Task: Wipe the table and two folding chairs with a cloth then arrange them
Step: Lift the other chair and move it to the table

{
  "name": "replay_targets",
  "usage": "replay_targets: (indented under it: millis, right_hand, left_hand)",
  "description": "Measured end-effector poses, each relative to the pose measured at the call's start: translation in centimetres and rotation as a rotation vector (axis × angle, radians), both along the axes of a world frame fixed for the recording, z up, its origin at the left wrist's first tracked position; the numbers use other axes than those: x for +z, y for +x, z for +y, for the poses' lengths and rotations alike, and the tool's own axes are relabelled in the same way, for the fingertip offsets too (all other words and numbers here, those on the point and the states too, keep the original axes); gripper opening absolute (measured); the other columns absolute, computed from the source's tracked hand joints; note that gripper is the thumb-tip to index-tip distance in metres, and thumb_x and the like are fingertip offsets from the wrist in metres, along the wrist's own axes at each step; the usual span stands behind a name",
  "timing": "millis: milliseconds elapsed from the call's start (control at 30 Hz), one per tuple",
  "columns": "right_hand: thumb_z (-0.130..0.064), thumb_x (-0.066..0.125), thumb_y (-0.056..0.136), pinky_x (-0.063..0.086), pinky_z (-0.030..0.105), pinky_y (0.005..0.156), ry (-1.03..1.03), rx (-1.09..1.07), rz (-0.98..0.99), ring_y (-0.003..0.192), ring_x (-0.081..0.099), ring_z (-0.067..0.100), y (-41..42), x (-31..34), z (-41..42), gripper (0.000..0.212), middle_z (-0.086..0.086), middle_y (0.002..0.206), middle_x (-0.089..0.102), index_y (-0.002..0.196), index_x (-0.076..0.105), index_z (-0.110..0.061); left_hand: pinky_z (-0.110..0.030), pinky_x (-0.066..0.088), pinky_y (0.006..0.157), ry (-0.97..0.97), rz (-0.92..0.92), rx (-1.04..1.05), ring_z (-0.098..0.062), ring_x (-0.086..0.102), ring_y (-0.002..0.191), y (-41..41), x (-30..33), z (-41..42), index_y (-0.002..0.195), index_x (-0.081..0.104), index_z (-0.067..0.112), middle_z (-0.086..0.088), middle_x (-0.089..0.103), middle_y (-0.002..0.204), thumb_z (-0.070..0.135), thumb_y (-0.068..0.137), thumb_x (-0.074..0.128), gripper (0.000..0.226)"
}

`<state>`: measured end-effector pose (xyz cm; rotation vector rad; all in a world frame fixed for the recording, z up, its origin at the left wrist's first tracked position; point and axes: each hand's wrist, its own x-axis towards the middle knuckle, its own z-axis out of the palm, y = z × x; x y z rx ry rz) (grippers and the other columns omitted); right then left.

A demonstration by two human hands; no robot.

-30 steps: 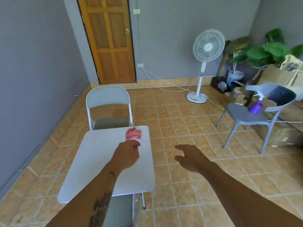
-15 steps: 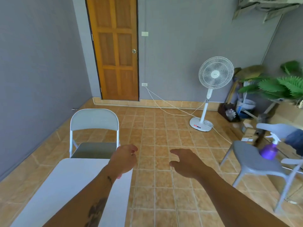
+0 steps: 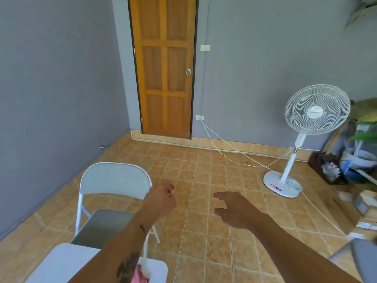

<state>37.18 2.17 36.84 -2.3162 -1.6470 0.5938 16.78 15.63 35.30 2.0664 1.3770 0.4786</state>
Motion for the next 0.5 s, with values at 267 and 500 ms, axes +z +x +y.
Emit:
replay_targets:
  millis: [267, 500]
  right_hand:
    - [-0.035, 0.056, 0.096, 0.033, 0.034, 0.112, 0.012, 0.2, 0.046, 0.142, 0.035, 0.018, 10.6, -2.7, 19.2, 0.057, -0.004, 0.158, 0.033, 0.149, 0.038, -0.028]
    - [-0.033, 0.061, 0.091, 0.04, 0.045, 0.11, -0.027, 0.466, 0.015, 0.139, 0.041, 0.019, 16.3, -0.7, 36.3, 0.059, -0.006, 0.153, 0.041, 0.146, 0.039, -0.033]
  left_hand:
    - [-0.039, 0.047, 0.1, -0.03, 0.08, 0.321, -0.027, 0.056, 0.121, 7.2, -5.0, 15.1, 0.14, 0.047, 0.026, -0.004, 0.051, 0.137, 0.042, 0.09, 0.052, 0.053]
    - [-0.046, 0.044, 0.1, -0.107, 0.181, 0.62, -0.034, 0.048, 0.126, 11.4, -6.3, 25.1, 0.146, 0.035, 0.018, -0.009, 0.041, 0.142, 0.05, 0.09, 0.049, 0.066]
